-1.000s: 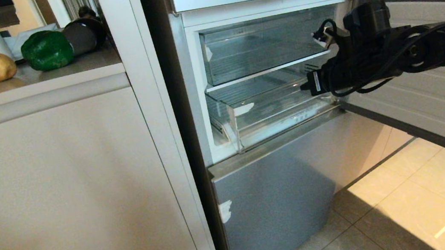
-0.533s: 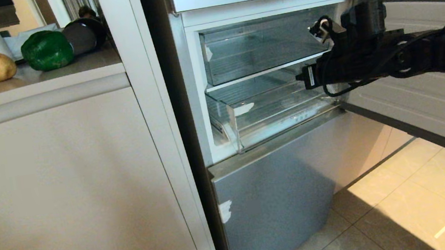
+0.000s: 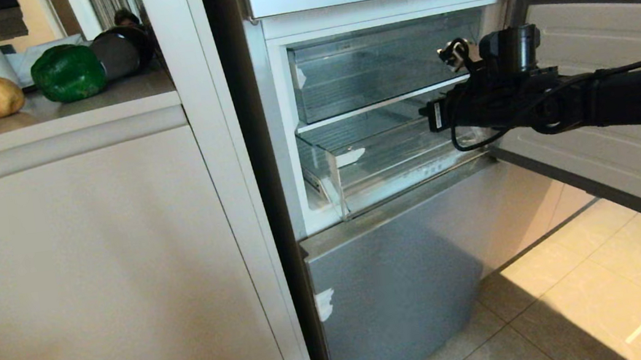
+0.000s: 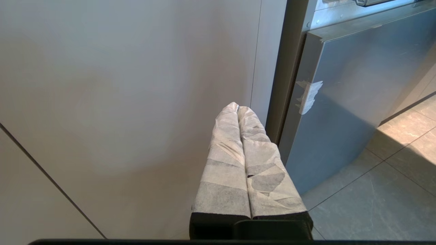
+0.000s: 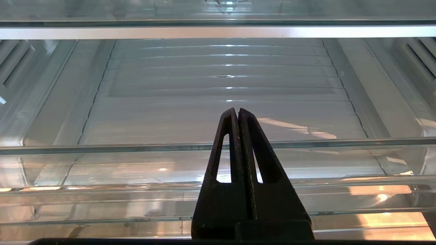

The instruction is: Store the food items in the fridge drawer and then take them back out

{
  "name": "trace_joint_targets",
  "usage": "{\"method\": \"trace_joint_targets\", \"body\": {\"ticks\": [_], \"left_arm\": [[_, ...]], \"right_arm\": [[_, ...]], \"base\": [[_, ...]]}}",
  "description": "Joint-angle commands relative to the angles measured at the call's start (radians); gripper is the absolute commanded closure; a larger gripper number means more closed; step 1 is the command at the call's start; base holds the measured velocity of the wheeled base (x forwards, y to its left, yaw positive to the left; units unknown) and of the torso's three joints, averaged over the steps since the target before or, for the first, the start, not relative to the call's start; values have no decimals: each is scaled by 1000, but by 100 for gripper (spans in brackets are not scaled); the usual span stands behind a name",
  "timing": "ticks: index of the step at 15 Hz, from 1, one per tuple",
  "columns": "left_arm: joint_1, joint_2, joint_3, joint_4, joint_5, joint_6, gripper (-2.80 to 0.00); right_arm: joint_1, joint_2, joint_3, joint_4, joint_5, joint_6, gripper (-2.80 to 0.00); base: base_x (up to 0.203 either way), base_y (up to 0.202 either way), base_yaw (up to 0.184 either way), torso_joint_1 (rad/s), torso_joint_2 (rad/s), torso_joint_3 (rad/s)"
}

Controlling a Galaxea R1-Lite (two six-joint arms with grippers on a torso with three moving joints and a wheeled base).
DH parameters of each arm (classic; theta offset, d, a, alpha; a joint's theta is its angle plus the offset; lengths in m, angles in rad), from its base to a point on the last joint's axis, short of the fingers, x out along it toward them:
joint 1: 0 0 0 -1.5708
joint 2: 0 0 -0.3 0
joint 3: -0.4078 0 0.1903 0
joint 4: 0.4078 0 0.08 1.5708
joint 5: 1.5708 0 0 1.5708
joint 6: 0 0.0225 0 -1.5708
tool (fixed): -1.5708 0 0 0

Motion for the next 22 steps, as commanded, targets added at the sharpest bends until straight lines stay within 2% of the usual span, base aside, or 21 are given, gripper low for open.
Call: {"method": "trace_joint_targets", "body": {"ticks": [1,8,12,16,20,22], "left_arm": [[0,0,11,-1,1,0,0],[0,0,11,-1,0,0,0],[0,0,11,-1,1,0,0],[0,0,11,-1,0,0,0],[0,0,11,-1,1,0,0],[0,0,11,-1,0,0,0]], "right_arm": [[0,10,1,28,3,0,0],[14,-175,11,254,-2,0,0],[16,-263,39,323,-7,-1,0],[16,-220,42,303,-7,4,0],[13,-145,75,158,-7,4,0],[12,-122,88,125,-5,0,0]], "base": [[0,0,0,0,0,0],[0,0,0,0,0,0],[0,0,0,0,0,0],[0,0,0,0,0,0],[0,0,0,0,0,0],[0,0,0,0,0,0]]}}
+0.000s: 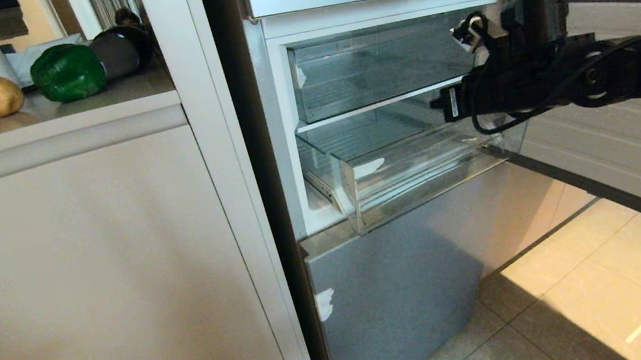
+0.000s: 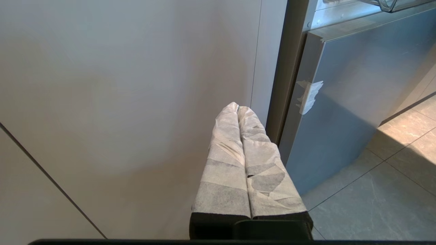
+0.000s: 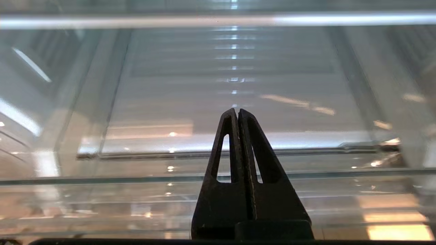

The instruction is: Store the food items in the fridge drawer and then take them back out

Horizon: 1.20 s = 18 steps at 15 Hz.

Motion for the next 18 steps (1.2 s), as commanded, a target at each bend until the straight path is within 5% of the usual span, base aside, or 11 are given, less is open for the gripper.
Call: {"method": "trace_joint_targets", "body": {"ticks": [1,12,18], "left_arm": [[0,0,11,0,-1,0,0],[0,0,11,0,-1,0,0],[0,0,11,0,-1,0,0]], "right_arm": [[-1,40,9,-2,2,-1,0],[1,-160,32,362,2,2,0],[0,-175,81,356,1,6,0]], "base": [[0,0,0,0,0,0],[0,0,0,0,0,0],[0,0,0,0,0,0]]}}
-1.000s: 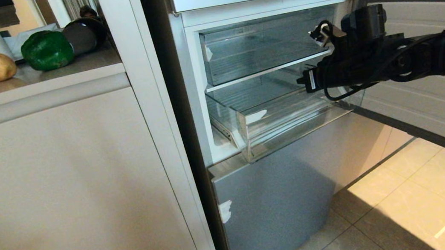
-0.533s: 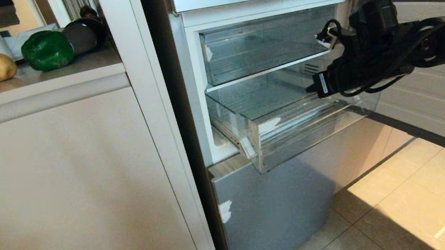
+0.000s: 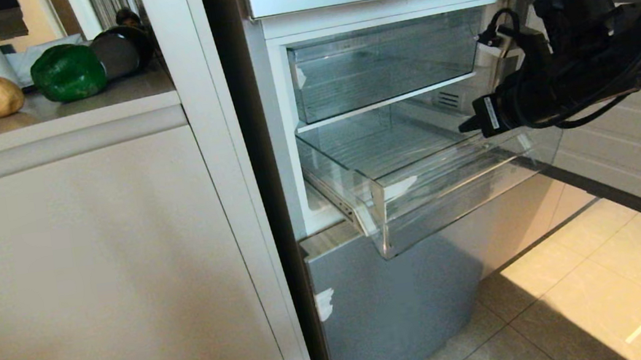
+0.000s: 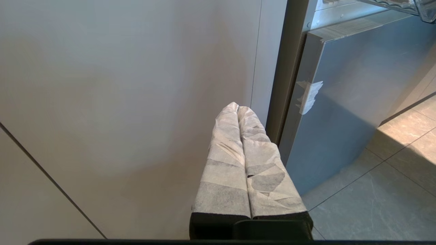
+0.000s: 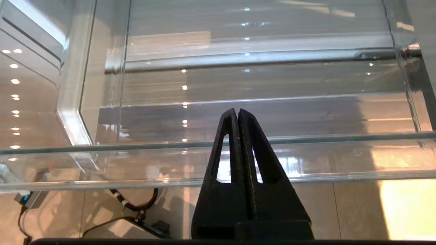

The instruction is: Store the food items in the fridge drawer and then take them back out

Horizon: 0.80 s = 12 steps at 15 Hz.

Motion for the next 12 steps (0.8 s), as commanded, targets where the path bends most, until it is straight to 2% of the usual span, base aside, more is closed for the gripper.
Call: {"method": "trace_joint_targets", "body": {"ticks": [1,6,12], "left_arm": [[0,0,11,0,-1,0,0],[0,0,11,0,-1,0,0],[0,0,11,0,-1,0,0]], "right_arm": [[-1,22,2,-32,2,1,0],[-11,53,21,-75,-3,2,0],[-11,-62,194,-73,-28,-3,0]], "base": [[0,0,0,0,0,0],[0,0,0,0,0,0],[0,0,0,0,0,0]]}}
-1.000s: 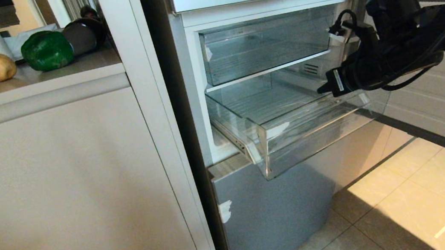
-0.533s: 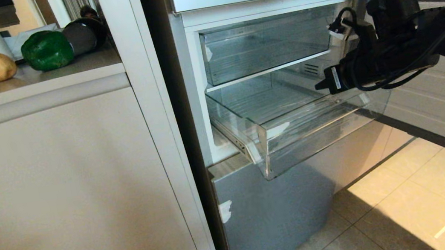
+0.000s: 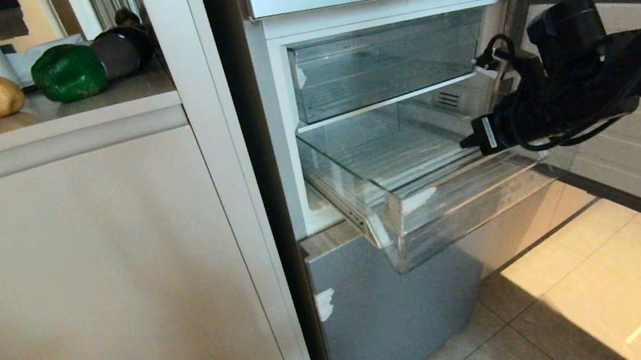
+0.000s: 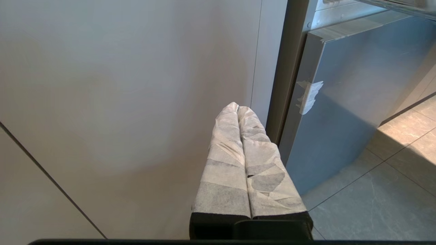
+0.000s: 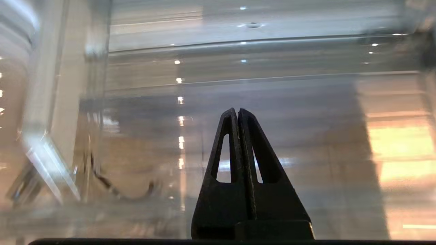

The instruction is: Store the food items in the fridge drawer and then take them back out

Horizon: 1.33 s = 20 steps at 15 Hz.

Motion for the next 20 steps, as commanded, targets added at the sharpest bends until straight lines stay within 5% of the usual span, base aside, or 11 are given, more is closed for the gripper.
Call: {"method": "trace_joint_targets", "body": {"ticks": [1,10,15,20], "left_arm": [[0,0,11,0,-1,0,0],[0,0,11,0,-1,0,0],[0,0,11,0,-1,0,0],[0,0,11,0,-1,0,0]], "right_arm": [[-1,-64,66,6,-13,-3,0],[1,-114,88,-30,-40,3,0],[9,-194,150,-323,-50,11,0],[37,-481,332,-520,-127,5,0]], "base": [[0,0,0,0,0,0],[0,0,0,0,0,0],[0,0,0,0,0,0],[0,0,0,0,0,0]]}}
